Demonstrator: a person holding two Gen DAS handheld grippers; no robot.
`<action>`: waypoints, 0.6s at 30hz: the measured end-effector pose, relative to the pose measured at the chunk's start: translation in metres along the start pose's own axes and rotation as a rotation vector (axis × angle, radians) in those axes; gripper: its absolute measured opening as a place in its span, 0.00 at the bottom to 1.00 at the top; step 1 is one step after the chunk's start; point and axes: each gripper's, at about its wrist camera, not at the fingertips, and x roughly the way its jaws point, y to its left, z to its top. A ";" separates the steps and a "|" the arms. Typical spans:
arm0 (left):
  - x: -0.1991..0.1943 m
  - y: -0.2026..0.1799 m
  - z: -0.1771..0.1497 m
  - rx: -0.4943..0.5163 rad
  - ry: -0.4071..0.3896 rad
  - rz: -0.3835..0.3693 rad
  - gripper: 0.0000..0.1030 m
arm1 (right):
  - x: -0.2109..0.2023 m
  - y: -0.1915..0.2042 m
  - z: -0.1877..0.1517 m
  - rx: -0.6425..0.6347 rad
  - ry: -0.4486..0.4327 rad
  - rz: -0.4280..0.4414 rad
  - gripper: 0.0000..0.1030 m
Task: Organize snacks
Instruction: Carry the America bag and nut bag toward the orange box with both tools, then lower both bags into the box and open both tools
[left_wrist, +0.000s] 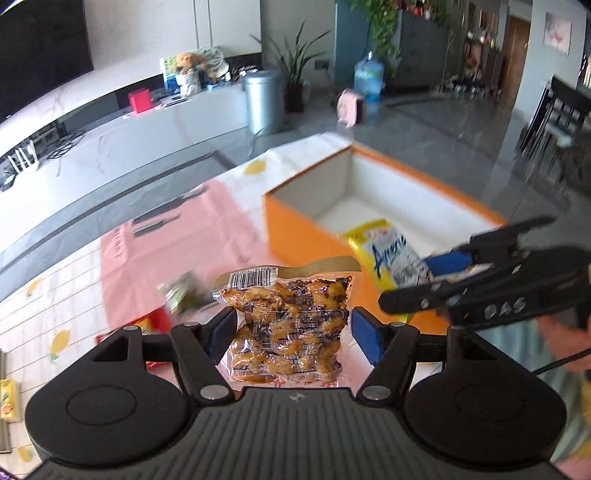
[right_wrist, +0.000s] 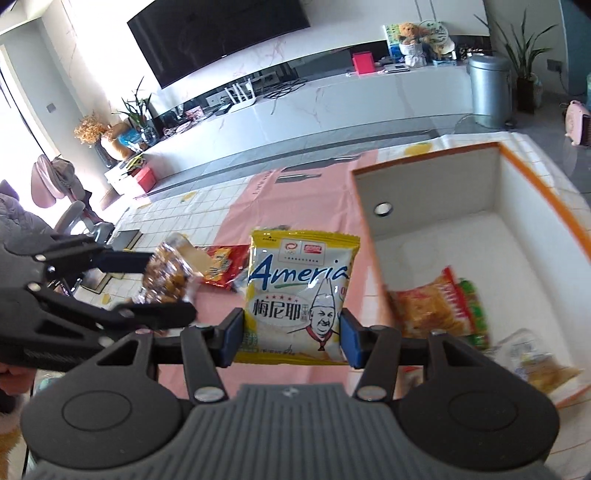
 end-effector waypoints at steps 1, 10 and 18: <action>0.000 -0.006 0.007 0.002 -0.008 -0.011 0.76 | -0.006 -0.006 0.002 -0.006 0.000 -0.021 0.50; 0.041 -0.074 0.072 0.157 0.001 -0.078 0.76 | -0.038 -0.070 0.014 -0.069 0.064 -0.178 0.50; 0.115 -0.121 0.100 0.410 0.087 -0.085 0.76 | -0.014 -0.120 0.026 -0.080 0.171 -0.197 0.50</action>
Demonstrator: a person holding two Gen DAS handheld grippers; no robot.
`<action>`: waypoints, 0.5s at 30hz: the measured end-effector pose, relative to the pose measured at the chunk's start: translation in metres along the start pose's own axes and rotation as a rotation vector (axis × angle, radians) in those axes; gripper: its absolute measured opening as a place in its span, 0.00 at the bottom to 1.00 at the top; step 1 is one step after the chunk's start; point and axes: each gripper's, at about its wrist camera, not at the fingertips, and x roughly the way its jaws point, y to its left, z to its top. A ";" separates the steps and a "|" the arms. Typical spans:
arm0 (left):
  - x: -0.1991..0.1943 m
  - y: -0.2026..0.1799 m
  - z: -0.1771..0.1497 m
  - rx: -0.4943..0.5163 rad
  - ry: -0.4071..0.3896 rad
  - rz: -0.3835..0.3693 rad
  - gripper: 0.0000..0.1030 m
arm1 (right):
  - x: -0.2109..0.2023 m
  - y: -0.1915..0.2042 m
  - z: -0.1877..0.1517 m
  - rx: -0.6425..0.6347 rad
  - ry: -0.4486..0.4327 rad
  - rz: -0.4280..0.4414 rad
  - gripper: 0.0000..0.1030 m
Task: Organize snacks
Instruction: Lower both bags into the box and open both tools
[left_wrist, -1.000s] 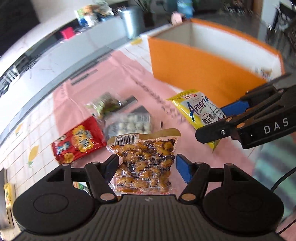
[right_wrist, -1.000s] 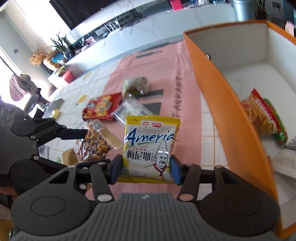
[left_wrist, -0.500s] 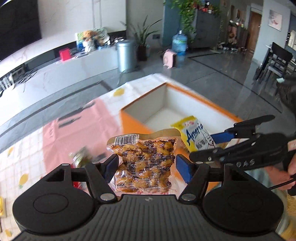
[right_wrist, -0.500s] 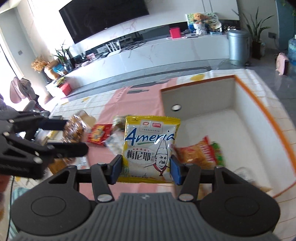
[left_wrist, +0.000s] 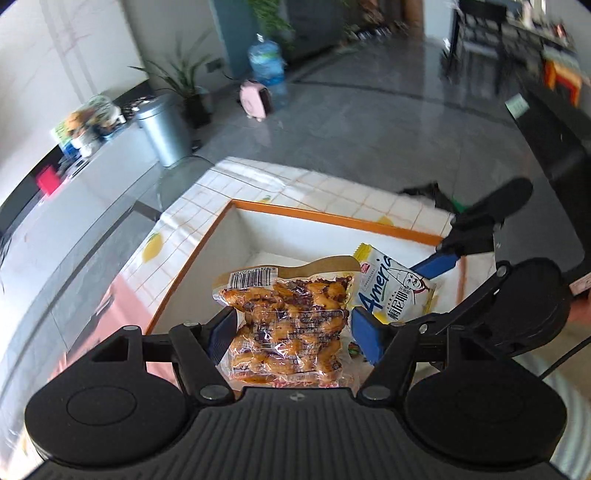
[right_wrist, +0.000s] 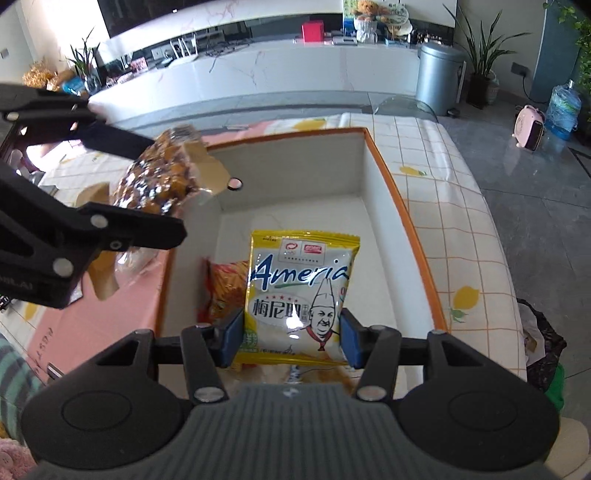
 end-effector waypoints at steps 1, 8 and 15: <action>0.009 0.000 0.003 0.022 0.015 -0.006 0.76 | 0.006 -0.004 0.003 0.003 0.009 0.007 0.50; 0.058 0.011 0.010 0.140 0.098 -0.004 0.76 | 0.053 -0.012 0.021 -0.039 0.076 0.015 0.50; 0.109 0.034 0.005 0.196 0.221 -0.013 0.76 | 0.092 -0.017 0.034 -0.067 0.137 0.010 0.50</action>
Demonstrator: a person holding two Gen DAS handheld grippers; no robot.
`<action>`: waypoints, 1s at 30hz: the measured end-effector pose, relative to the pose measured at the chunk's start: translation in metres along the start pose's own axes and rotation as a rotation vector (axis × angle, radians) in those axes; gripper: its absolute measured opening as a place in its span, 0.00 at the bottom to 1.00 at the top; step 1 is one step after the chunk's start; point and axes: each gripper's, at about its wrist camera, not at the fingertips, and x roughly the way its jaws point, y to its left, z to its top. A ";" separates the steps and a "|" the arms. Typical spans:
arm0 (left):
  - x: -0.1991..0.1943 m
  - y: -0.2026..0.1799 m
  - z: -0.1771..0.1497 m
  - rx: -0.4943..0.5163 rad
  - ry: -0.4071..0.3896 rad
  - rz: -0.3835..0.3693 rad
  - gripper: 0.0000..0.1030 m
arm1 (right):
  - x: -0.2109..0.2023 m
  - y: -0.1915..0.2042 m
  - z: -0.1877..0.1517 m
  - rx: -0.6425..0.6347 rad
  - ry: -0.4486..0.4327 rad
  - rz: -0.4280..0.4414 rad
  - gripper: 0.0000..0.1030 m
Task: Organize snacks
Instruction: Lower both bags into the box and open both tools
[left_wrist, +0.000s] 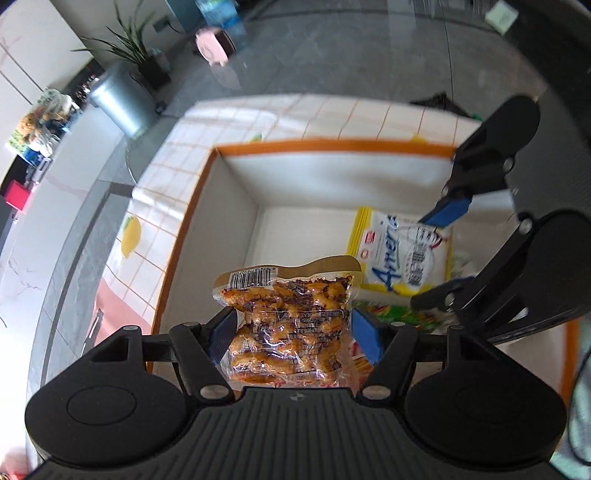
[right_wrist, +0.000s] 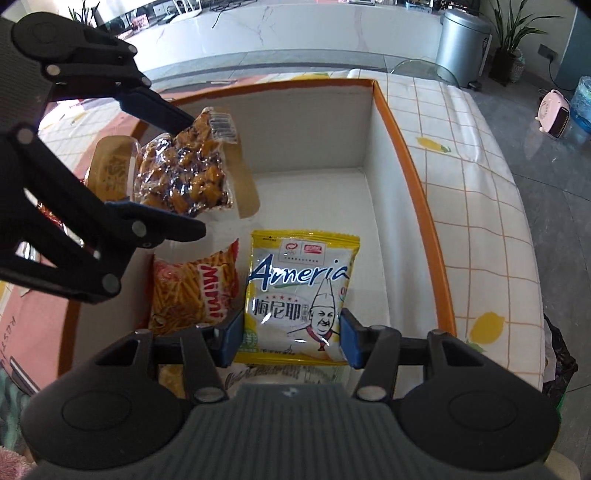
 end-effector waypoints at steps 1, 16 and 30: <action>0.004 0.001 -0.001 0.009 0.010 -0.001 0.76 | 0.004 0.000 0.002 -0.005 0.008 -0.001 0.50; 0.056 0.011 -0.004 0.048 0.156 -0.063 0.76 | 0.040 0.003 0.015 -0.013 0.174 -0.078 0.50; 0.058 0.016 -0.012 0.011 0.128 -0.077 0.81 | 0.054 -0.008 0.026 0.014 0.204 -0.073 0.51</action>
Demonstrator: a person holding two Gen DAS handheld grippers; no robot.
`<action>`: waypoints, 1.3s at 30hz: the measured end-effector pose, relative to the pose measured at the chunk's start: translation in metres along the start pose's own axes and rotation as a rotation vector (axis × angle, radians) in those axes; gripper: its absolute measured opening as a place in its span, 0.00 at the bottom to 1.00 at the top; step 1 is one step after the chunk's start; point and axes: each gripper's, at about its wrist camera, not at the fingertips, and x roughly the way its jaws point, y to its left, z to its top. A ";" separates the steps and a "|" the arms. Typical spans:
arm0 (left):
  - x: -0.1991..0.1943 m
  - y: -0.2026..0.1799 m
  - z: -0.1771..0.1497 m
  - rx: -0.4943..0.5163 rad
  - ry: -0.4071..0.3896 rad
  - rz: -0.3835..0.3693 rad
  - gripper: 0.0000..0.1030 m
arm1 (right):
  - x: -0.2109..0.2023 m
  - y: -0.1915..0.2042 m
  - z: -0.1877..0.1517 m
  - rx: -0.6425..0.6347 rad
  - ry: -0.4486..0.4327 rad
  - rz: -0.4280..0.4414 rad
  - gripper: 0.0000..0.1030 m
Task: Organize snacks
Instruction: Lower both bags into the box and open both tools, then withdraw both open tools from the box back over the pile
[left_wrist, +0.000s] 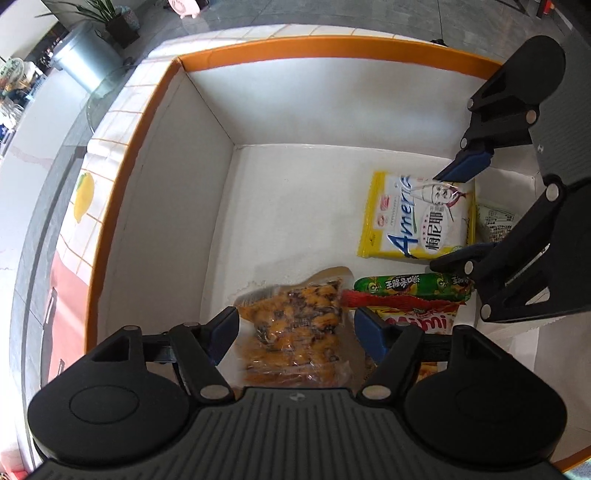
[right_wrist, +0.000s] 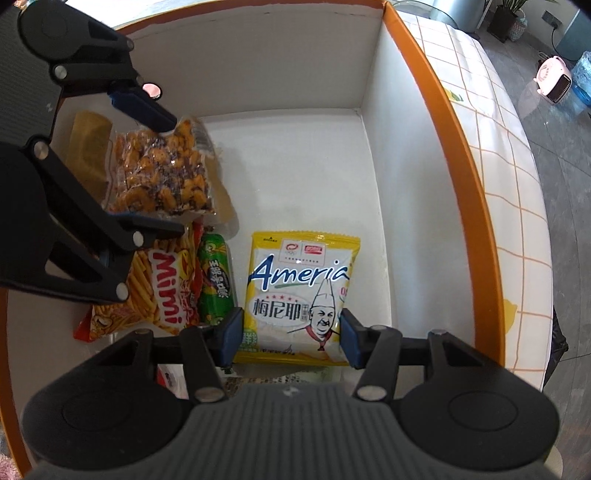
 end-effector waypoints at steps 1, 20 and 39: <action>-0.002 0.001 -0.001 -0.004 -0.007 0.003 0.81 | -0.001 0.000 0.002 0.002 -0.002 0.003 0.51; -0.118 -0.006 -0.053 -0.237 -0.168 0.084 0.81 | -0.082 0.043 -0.028 0.003 -0.167 0.008 0.55; -0.204 -0.009 -0.258 -0.974 -0.266 0.234 0.81 | -0.122 0.195 -0.084 -0.030 -0.449 0.200 0.55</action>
